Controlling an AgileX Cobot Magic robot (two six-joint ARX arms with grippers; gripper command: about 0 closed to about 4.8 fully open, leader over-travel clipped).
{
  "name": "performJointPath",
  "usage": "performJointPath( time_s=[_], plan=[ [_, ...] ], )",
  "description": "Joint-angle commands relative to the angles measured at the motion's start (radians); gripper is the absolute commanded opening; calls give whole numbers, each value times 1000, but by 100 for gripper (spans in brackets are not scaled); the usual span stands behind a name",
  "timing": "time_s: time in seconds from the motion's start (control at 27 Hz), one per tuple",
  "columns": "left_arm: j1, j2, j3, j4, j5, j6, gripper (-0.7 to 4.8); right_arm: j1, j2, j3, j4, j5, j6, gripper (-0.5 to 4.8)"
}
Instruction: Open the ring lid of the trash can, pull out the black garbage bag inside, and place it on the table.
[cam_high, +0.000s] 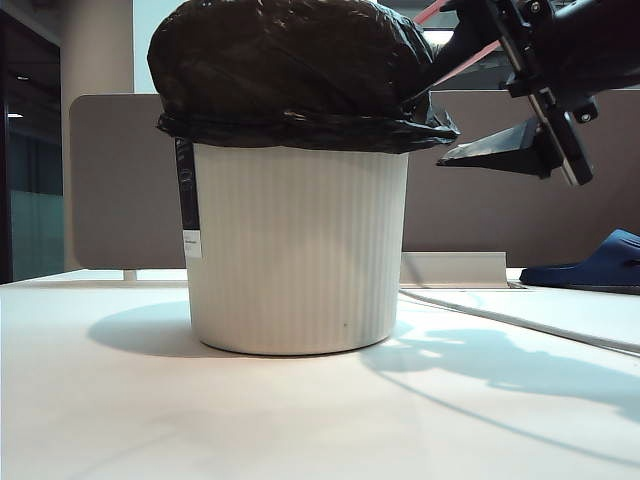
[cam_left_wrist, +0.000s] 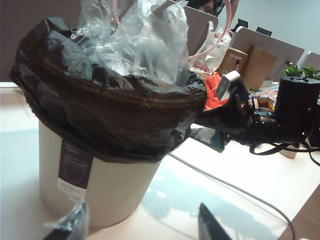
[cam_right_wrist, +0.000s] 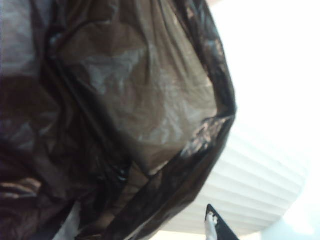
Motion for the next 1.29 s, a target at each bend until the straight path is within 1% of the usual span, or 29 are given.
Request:
performJointPath(
  time_s=[0.04, 0.18, 0.3, 0.37, 0.52, 0.59, 0.85, 1.04, 1.15, 1.29],
  plan=[
    [0, 0, -1, 1, 6, 1, 279, 1, 2, -19, 95, -6, 21, 300],
    [0, 0, -1, -2, 6, 1, 279, -1, 4, -67, 181, -6, 29, 265],
    [0, 0, -1, -2, 6, 1, 279, -1, 13, -94, 223, -12, 48, 265],
    [0, 0, -1, -2, 6, 2, 279, -1, 27, -112, 281, -28, 63, 265],
    [0, 0, -1, -2, 6, 1, 279, -1, 59, -145, 439, -32, 138, 265],
    [0, 0, -1, -3, 6, 1, 279, -1, 77, -151, 476, -33, 157, 265],
    [0, 0, -1, -4, 23, 1, 279, -1, 136, -153, 562, -56, 184, 264],
    [0, 0, -1, -5, 23, 1, 279, -1, 155, -153, 583, -55, 185, 257],
    [0, 0, -1, -5, 23, 1, 278, -1, 159, -152, 592, -55, 185, 200],
    [0, 0, -1, -5, 23, 2, 278, -1, 164, -153, 595, -55, 185, 198]
  ],
)
